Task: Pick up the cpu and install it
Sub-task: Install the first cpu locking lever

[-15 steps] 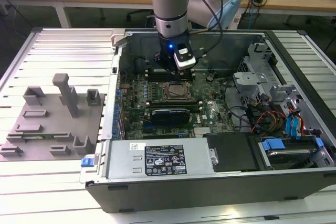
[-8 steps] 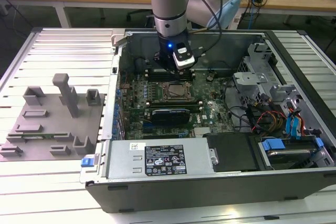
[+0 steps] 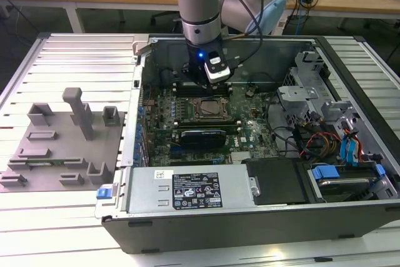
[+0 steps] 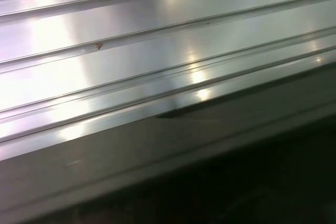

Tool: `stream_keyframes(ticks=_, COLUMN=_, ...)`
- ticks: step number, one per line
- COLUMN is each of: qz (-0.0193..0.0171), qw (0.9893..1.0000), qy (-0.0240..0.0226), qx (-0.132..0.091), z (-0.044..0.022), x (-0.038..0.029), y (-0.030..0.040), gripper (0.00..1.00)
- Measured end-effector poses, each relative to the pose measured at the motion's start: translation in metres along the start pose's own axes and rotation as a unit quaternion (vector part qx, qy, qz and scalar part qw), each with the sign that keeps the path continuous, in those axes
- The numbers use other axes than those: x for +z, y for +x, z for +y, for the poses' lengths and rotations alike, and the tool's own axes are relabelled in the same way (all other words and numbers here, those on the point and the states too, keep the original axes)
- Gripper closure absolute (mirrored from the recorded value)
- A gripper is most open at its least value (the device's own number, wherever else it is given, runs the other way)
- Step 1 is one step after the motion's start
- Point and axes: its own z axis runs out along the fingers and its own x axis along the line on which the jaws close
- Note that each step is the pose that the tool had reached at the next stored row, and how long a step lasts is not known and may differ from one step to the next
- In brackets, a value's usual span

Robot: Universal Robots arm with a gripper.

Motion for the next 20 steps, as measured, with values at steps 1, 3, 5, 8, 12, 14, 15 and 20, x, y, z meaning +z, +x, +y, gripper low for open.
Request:
stream_keyframes(ticks=1, qz=-0.0018, qw=1.0000, qy=0.0021, qx=0.000, z=-0.0001, x=0.0007, y=0.0002, gripper=0.89)
stream_keyframes(ticks=3, qz=-0.0038, qw=1.0000, qy=0.0022, qx=0.000, z=0.0000, x=0.0015, y=0.0003, gripper=0.89)
stream_keyframes(ticks=5, qz=-0.0057, qw=1.0000, qy=0.0021, qx=0.000, z=0.0000, x=0.0025, y=0.0005, gripper=0.89)
stream_keyframes(ticks=8, qz=-0.0074, qw=1.0000, qy=0.0029, qx=0.000, z=-0.0001, x=0.0032, y=0.0007, gripper=0.89)
stream_keyframes(ticks=12, qz=-0.0089, qw=1.0000, qy=0.0028, qx=0.002, z=-0.0002, x=0.0042, y=0.0008, gripper=0.89)
stream_keyframes(ticks=14, qz=-0.0090, qw=1.0000, qy=0.0029, qx=0.003, z=-0.0002, x=0.0045, y=0.0008, gripper=0.89)
stream_keyframes(ticks=15, qz=-0.0090, qw=0.9999, qy=0.0031, qx=0.004, z=-0.0004, x=0.0047, y=0.0006, gripper=0.89)
stream_keyframes(ticks=20, qz=-0.0093, qw=0.9999, qy=0.0041, qx=0.007, z=-0.0009, x=0.0061, y=-0.0030, gripper=0.89)
